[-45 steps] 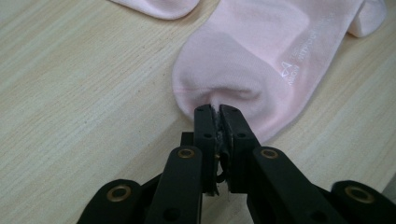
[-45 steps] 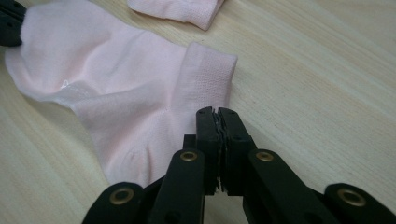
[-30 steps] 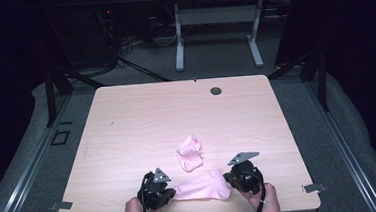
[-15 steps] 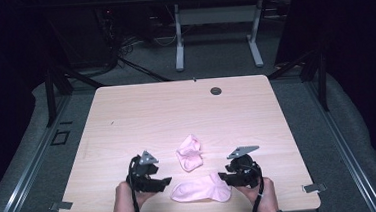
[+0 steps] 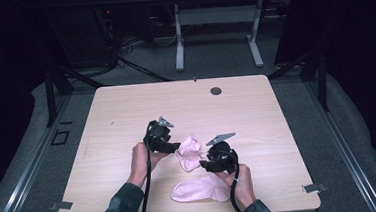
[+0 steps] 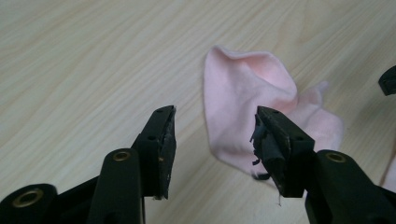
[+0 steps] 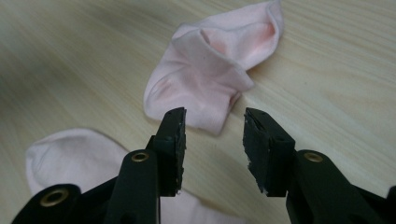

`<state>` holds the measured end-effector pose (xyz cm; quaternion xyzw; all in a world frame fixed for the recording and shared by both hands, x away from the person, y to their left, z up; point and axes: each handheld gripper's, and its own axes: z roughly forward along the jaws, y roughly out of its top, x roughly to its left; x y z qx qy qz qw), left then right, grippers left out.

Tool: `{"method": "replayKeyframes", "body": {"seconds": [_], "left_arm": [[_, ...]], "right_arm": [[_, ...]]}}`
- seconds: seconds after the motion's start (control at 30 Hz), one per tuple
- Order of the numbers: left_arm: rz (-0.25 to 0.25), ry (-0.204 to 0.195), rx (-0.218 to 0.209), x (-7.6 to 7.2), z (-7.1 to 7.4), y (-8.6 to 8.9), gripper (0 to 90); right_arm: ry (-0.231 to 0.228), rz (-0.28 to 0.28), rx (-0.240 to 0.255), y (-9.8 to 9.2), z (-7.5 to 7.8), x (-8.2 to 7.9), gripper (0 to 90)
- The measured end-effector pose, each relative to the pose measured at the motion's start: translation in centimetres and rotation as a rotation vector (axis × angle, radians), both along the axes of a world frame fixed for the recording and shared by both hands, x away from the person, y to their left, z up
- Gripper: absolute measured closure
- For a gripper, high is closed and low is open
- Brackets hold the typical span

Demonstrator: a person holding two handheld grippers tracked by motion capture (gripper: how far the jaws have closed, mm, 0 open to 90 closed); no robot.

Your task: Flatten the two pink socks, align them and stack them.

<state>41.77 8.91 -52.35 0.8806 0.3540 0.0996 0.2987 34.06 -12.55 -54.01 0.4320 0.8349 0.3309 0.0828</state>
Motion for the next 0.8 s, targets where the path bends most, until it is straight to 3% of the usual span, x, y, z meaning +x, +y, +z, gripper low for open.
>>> {"method": "replayKeyframes", "body": {"seconds": [0.13, 0.3, 0.33, 0.37, 0.53, 0.63, 0.7, 0.8], "left_arm": [[-0.011, 0.024, 0.044, 1.3, -1.1, -1.6, 51.2], [-0.017, 0.068, 0.063, 2.0, -2.5, -2.2, 59.2], [-0.020, 0.075, 0.072, 2.1, -2.8, -2.3, 61.0], [-0.030, 0.087, 0.089, 2.2, -3.0, -2.5, 63.3], [-0.036, 0.094, 0.082, 2.1, -3.3, -2.6, 71.1], [-0.043, 0.079, 0.079, 1.7, -3.4, -2.8, 80.8], [-0.012, 0.066, 0.077, 1.5, -3.4, -2.9, 86.7], [0.020, 0.054, 0.038, 1.1, -3.6, -2.7, 88.0]], "right_arm": [[0.019, 0.003, -0.026, 0.8, -0.7, 1.0, 60.3], [0.025, 0.021, -0.040, 1.6, -1.4, 1.6, 63.4], [-0.002, 0.000, -0.033, 1.8, -1.8, 1.6, 64.0], [0.017, 0.022, -0.056, 1.9, -1.7, 1.7, 64.3], [0.034, 0.034, -0.079, 2.4, -2.2, 1.7, 67.9], [0.035, 0.035, -0.092, 2.4, -2.4, 1.7, 73.4], [0.032, 0.032, -0.082, 2.4, -2.4, 1.7, 77.1], [0.037, 0.025, -0.057, 2.1, -2.6, 1.9, 82.0]]}}
